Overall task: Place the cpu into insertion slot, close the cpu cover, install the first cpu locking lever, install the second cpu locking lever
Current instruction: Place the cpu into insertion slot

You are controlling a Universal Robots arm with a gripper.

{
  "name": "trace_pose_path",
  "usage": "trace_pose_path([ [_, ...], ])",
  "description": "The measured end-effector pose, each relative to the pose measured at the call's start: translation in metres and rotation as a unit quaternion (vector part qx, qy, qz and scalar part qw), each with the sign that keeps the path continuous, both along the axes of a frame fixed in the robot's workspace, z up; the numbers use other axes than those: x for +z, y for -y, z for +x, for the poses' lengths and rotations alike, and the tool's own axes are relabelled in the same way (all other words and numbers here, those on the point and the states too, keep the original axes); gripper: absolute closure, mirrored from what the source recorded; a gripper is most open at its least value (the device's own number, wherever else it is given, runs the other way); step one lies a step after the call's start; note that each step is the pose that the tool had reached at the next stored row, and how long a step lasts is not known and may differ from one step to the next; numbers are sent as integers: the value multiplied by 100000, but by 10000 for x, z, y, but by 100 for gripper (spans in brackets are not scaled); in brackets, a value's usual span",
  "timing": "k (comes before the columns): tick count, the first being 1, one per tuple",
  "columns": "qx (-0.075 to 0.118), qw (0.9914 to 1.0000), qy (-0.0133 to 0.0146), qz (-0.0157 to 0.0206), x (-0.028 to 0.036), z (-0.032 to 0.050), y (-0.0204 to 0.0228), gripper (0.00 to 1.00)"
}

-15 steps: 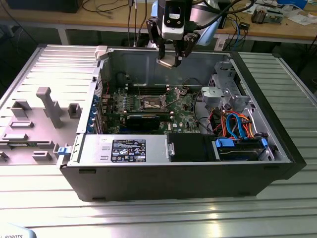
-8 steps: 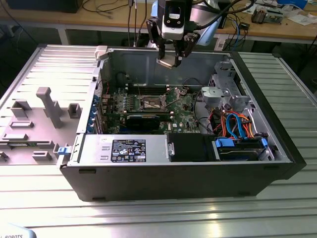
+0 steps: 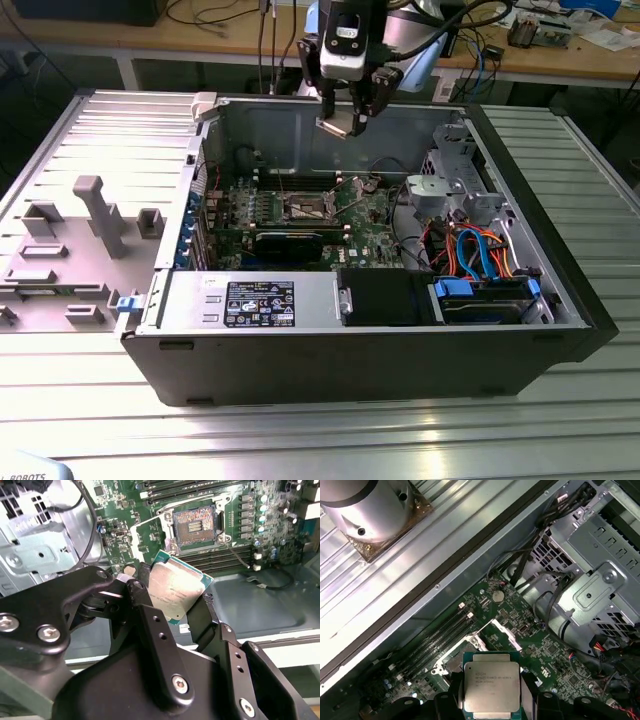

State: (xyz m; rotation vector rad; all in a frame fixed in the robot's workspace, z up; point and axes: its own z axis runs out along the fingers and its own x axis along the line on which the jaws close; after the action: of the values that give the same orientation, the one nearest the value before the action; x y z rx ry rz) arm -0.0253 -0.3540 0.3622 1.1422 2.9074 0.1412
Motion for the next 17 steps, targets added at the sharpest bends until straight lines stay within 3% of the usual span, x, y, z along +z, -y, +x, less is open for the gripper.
trace_pose_path([
  [4, -2530, 99968, -8, -4, -2, 0, 0, 46],
  [17, -2605, 99966, -1, -1, -3, 0, 0, 46],
])
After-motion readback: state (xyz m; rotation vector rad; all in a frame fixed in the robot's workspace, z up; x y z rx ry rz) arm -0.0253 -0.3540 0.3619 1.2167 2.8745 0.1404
